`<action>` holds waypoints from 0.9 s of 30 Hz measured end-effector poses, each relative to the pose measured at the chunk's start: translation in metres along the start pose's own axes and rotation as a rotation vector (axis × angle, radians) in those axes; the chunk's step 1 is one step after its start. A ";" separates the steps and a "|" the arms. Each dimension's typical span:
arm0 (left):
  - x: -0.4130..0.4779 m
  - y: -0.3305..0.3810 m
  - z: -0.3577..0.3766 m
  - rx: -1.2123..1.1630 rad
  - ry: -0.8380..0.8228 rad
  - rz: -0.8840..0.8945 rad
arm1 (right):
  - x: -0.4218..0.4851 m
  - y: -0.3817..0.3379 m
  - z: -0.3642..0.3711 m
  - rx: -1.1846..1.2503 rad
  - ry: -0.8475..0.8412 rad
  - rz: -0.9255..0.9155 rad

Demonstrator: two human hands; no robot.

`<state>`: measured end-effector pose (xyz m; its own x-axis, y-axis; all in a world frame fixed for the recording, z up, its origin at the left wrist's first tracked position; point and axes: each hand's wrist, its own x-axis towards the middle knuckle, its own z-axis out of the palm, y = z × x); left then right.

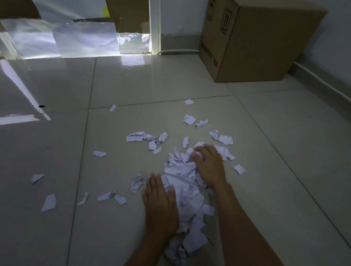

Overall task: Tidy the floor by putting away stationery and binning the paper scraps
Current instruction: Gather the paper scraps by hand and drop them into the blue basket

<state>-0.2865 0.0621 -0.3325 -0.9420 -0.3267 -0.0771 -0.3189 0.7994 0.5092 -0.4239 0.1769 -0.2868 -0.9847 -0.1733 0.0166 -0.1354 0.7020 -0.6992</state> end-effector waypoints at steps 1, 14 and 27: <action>0.006 0.001 0.001 0.040 -0.021 -0.008 | -0.012 -0.005 0.004 0.094 0.027 0.020; -0.013 0.069 -0.042 -1.029 -0.004 -0.228 | -0.116 -0.056 0.020 0.915 0.162 0.469; -0.095 0.242 -0.077 -1.317 -0.114 0.003 | -0.171 -0.049 -0.164 0.944 0.460 0.271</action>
<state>-0.2659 0.2479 -0.1360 -0.9667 -0.2300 -0.1124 -0.0379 -0.3059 0.9513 -0.2667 0.2852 -0.1384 -0.9426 0.3209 -0.0920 0.0377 -0.1714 -0.9845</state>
